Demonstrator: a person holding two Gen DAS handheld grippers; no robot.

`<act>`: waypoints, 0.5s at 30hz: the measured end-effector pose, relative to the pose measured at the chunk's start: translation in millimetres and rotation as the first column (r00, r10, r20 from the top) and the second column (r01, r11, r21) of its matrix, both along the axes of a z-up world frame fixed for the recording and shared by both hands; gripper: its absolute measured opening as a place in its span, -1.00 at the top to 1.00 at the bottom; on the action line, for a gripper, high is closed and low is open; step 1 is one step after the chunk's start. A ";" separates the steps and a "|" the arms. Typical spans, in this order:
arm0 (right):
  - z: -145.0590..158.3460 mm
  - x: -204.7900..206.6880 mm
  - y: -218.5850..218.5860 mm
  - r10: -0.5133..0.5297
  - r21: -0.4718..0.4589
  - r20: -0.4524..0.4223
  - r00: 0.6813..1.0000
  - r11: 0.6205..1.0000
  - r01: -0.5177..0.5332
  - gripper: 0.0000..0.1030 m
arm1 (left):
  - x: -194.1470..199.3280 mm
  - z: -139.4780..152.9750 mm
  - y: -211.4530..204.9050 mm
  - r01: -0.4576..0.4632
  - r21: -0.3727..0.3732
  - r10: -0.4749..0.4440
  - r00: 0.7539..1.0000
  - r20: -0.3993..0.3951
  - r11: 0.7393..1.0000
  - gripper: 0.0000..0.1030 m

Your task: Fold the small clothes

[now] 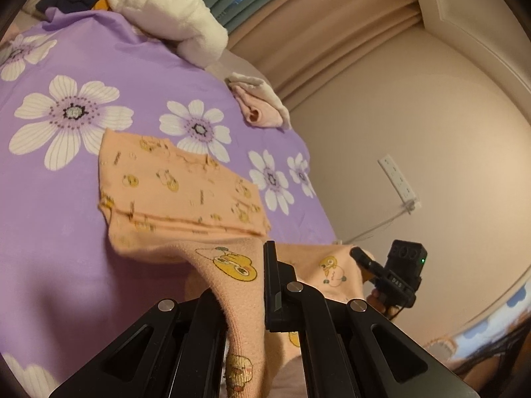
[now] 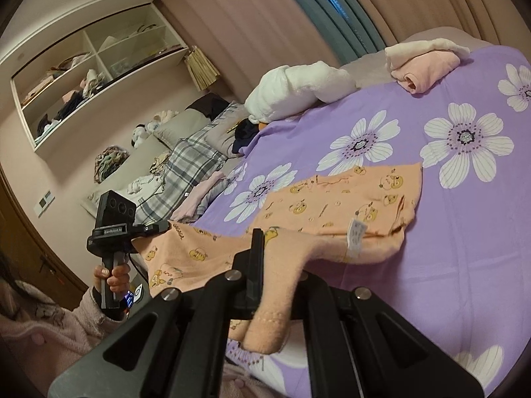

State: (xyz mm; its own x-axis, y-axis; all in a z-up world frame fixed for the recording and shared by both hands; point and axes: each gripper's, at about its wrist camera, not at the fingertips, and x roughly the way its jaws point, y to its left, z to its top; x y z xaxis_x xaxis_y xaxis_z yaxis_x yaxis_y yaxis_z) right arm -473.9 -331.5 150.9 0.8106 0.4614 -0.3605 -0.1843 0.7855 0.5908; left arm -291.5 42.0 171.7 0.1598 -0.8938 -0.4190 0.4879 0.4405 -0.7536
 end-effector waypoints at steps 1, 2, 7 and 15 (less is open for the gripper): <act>-0.1 5.1 -1.9 -0.004 0.002 -0.004 1.000 1.000 0.004 0.92 | 8.3 -2.0 -1.8 -0.008 -0.006 0.008 1.000 -0.011 1.000 1.00; -0.4 12.8 -4.5 -0.011 0.005 -0.011 1.000 1.000 0.011 0.92 | 14.4 -3.6 -3.1 -0.012 -0.011 0.012 1.000 -0.021 1.000 1.00; -7.1 57.5 -20.1 -0.042 0.013 -0.060 0.997 0.999 0.043 0.91 | 53.5 -19.7 -11.6 -0.067 -0.004 0.067 0.996 -0.059 0.998 1.00; -28.9 119.9 -44.8 -0.096 0.033 -0.139 0.986 0.994 0.102 0.91 | 106.6 -52.3 -25.4 -0.135 0.038 0.139 0.981 -0.136 0.990 1.00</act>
